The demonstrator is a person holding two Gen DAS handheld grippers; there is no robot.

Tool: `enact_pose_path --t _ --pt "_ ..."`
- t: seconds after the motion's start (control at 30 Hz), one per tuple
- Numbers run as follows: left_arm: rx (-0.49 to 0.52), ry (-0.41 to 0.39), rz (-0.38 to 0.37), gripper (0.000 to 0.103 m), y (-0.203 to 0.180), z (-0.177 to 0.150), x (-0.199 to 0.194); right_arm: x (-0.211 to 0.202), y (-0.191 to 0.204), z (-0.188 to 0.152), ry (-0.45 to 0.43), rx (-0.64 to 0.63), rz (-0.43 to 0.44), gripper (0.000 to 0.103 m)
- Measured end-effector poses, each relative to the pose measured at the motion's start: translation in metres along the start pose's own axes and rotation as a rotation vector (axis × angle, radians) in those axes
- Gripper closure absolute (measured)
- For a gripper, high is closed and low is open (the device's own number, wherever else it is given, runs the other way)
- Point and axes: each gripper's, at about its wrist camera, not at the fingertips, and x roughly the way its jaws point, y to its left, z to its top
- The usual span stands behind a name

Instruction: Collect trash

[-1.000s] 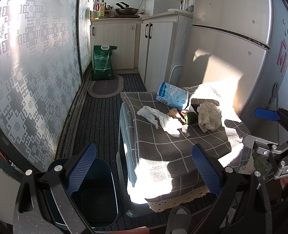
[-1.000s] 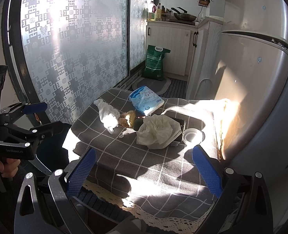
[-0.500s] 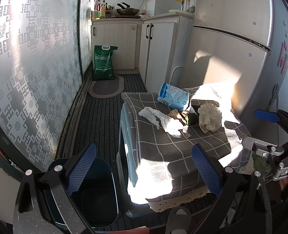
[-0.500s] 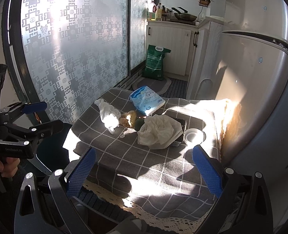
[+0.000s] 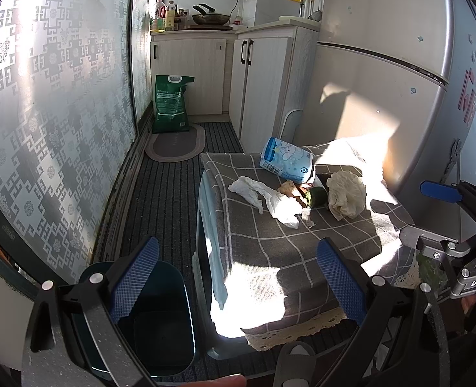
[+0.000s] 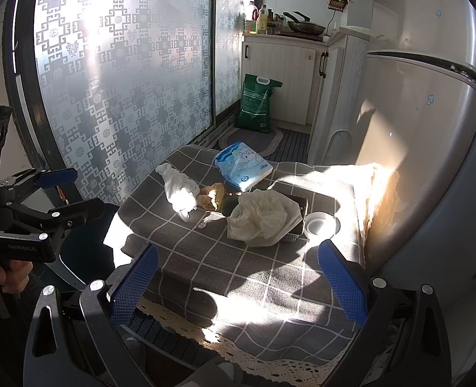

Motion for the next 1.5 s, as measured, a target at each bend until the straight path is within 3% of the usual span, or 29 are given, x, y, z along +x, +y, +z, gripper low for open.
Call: enact_pose_path --t 0.57,0.9,1.27,1.5 --pt "0.06 -0.03 -0.033 0.004 0.004 -0.003 0.016 0.005 -0.007 -0.006 -0.005 0.038 0.063 0.003" --pt "0.115 -0.074 -0.1 0.031 -0.006 0.007 0.031 0.013 -0.012 -0.006 -0.005 0.035 0.114 0.018" --pt "-0.011 -0.01 -0.197 0.054 -0.006 0.022 0.068 0.021 -0.02 -0.01 0.016 0.053 0.169 0.024" --pt "-0.072 0.036 -0.198 0.068 -0.005 0.03 0.093 0.024 -0.025 -0.001 -0.001 0.052 0.175 0.024"
